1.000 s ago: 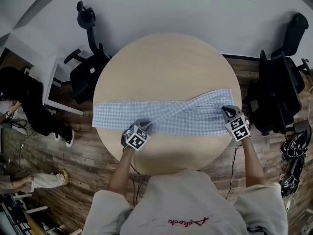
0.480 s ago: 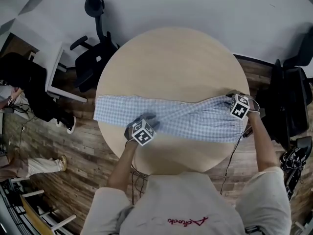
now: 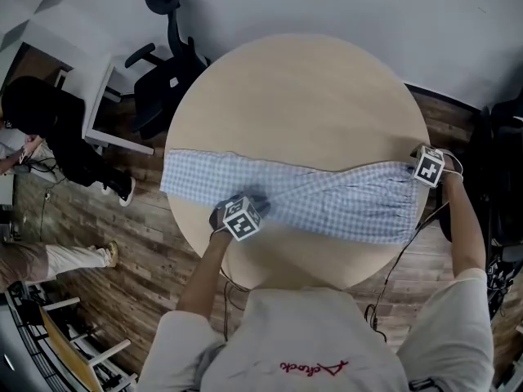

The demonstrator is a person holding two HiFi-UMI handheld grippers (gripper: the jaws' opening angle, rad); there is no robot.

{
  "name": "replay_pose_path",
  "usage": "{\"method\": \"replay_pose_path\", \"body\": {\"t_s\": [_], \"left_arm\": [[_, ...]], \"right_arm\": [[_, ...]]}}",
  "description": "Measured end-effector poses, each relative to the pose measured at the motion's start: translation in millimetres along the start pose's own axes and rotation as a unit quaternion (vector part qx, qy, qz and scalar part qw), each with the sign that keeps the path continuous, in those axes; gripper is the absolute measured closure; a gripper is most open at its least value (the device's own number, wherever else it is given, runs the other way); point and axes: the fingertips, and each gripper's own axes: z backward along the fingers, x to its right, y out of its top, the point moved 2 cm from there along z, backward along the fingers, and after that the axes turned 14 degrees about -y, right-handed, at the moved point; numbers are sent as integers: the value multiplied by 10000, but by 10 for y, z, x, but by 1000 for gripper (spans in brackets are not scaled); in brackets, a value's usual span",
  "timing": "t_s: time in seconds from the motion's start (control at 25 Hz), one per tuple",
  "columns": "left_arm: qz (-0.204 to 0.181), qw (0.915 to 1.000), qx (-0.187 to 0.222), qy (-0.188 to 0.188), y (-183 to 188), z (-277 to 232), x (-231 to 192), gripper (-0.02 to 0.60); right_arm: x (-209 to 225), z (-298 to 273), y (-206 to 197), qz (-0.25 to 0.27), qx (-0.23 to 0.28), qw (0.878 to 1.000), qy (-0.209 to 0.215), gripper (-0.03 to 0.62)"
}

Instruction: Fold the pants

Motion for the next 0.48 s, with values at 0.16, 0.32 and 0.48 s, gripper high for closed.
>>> {"method": "replay_pose_path", "body": {"t_s": [0.16, 0.32, 0.48], "left_arm": [[44, 9999, -98, -89, -68, 6, 1, 506], [-21, 9999, -128, -100, -42, 6, 21, 528], [-43, 9998, -133, -108, -13, 9, 27, 532]], "right_arm": [[-40, -113, 28, -72, 93, 9992, 370, 414], [-115, -207, -52, 13, 68, 9984, 554, 421], [-156, -179, -84, -95, 125, 9972, 729, 467]]}}
